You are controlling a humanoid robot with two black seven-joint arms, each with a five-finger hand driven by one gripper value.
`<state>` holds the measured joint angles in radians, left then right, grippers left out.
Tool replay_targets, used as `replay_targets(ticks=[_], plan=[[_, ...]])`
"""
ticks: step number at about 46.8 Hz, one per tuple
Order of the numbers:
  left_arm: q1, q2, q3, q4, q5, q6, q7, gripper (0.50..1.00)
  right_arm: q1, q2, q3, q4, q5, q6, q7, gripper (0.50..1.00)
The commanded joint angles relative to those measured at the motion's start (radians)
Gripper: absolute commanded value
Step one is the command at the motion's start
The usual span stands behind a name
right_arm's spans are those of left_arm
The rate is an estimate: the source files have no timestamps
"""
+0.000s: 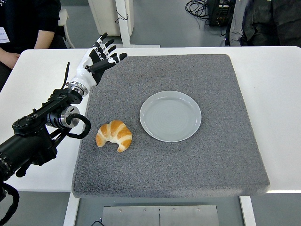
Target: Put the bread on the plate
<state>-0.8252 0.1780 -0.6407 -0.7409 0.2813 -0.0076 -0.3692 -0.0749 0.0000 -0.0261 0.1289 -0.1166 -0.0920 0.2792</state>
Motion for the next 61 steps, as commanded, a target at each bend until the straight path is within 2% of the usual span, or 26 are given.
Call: replay_targets(ticks=[1, 61], plan=[[0.001, -0.002, 0.001, 0.0, -0.001, 0.0, -0.001, 0.969, 0.0, 0.0, 0.0, 0.0, 0.0, 0.0, 0.0, 1.0], [-0.003, -0.008, -0.001, 0.0, -0.002, 0.001, 0.004, 0.957, 0.001, 0.0, 0.0, 0.0, 0.0, 0.0, 0.0, 1.0]])
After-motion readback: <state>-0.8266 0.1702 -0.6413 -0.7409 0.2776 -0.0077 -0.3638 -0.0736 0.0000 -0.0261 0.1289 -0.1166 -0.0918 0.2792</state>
